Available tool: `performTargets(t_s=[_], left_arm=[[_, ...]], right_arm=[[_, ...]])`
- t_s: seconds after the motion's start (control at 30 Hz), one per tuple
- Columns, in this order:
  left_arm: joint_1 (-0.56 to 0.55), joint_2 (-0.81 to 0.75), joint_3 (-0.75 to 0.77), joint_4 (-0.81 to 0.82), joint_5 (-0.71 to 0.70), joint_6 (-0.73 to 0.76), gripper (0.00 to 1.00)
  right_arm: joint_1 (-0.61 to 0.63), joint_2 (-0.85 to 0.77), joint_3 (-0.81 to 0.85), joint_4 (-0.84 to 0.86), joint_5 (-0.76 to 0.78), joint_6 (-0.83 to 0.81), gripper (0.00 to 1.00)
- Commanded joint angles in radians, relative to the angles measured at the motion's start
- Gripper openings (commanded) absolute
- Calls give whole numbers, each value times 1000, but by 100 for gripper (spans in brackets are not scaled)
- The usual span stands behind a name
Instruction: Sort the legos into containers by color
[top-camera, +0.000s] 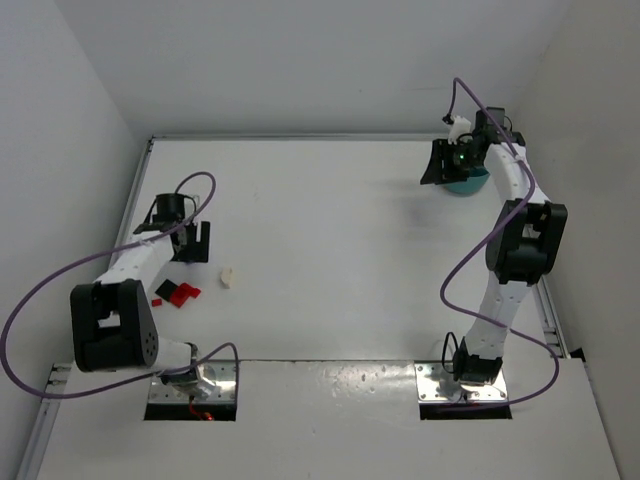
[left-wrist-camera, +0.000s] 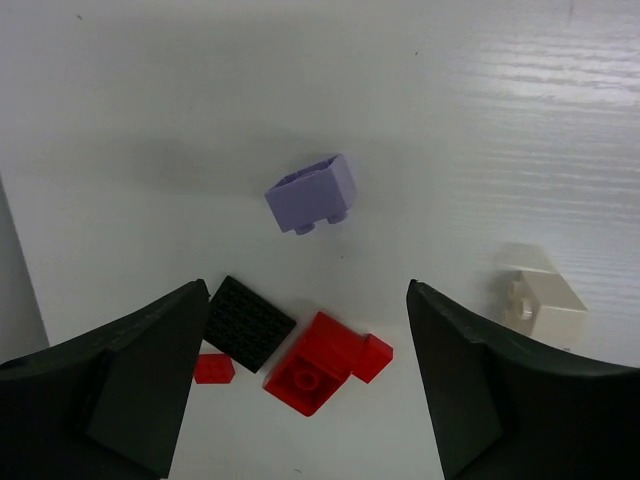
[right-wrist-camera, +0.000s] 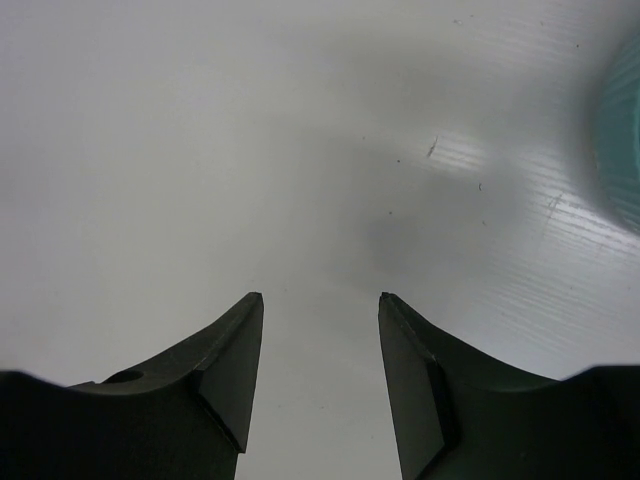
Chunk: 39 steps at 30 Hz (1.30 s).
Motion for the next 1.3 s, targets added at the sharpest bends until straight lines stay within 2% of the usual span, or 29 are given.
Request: performTargets(t_s=[0.0, 0.07, 0.33, 0.5, 0.63, 0.83, 0.93, 1.07, 1.17, 1.27], left_arm=[[4, 63, 37, 25, -17, -65, 84], [4, 88, 46, 25, 3, -65, 79], [24, 140, 66, 85, 57, -36, 69], [35, 160, 77, 70, 152, 139, 69], [96, 171, 99, 48, 226, 318, 69], [166, 252, 189, -73, 334, 505, 71], [200, 295, 230, -137, 414, 646, 71], [200, 306, 230, -194, 508, 751, 68], [200, 306, 230, -194, 534, 772, 66], [200, 329, 230, -194, 543, 785, 58]], right_arm=[[2, -41, -7, 31, -27, 7, 51], [2, -41, -7, 31, -27, 7, 51], [2, -41, -27, 31, -37, 16, 51], [2, -41, -27, 31, -37, 7, 51], [2, -32, -18, 22, -37, 7, 51], [2, -23, -8, 22, -49, 7, 51], [2, -23, -8, 22, -49, 7, 51], [2, -23, -8, 13, -49, 7, 51], [2, -23, 1, 13, -49, 7, 51], [2, -14, 1, 13, -49, 7, 51]])
